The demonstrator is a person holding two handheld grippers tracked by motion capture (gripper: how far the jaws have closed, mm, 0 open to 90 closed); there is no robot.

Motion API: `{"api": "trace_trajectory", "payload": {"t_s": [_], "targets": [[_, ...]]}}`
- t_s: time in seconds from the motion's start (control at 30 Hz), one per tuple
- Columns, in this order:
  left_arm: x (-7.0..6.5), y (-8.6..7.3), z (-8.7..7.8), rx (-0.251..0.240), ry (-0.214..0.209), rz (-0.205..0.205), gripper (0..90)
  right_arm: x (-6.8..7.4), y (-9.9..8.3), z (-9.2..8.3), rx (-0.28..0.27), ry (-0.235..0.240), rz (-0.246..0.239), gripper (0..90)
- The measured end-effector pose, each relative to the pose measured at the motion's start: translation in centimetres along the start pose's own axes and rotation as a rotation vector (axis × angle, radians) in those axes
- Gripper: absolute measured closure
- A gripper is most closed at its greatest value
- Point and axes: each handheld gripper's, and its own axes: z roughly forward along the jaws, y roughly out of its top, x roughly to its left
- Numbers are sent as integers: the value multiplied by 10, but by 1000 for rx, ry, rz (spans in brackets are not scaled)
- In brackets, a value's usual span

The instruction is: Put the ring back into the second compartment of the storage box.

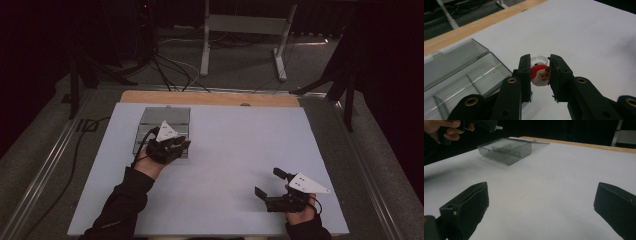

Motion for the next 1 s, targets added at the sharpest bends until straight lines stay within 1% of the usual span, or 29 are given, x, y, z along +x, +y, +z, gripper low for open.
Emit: {"api": "trace_trajectory", "payload": {"t_s": [0.13,0.17,0.2,0.3,0.4,0.57,0.7,0.73,0.77,0.8,0.83,0.87,0.9,0.93,0.97,1.0], "targets": [[9,0,-3,-9,17,-18,731,0,0,0,3,0,0,0],[9,0,-3,-9,17,-18,731,0,0,0,3,0,0,0],[13,0,-4,-14,27,-27,731,0,0,0,3,1,0,0],[21,0,-7,-26,39,-48,731,0,0,0,3,1,3,0],[28,-1,-9,-35,59,-64,731,0,0,0,1,0,2,0],[38,-3,-10,-37,78,-83,731,1,0,1,3,1,1,0],[45,-4,-9,-40,79,-102,731,1,0,1,5,1,3,0],[49,-6,-8,-41,78,-117,730,0,-1,1,5,1,7,0],[49,-6,-8,-41,78,-117,731,0,-1,1,5,1,7,0],[54,-9,-6,-45,72,-142,730,0,-1,2,5,0,9,0],[54,-9,-6,-45,72,-142,730,0,-1,2,5,0,9,0],[59,-11,-4,-35,78,-153,730,1,-1,2,7,1,6,0],[59,-11,-4,-35,78,-153,731,1,-1,2,6,2,5,0],[63,-14,-1,-25,86,-164,730,1,-1,2,6,2,5,0],[63,-14,-1,-25,86,-164,730,1,-1,2,6,2,5,0],[67,-17,2,-12,96,-172,730,1,-1,2,6,1,8,0]]}}
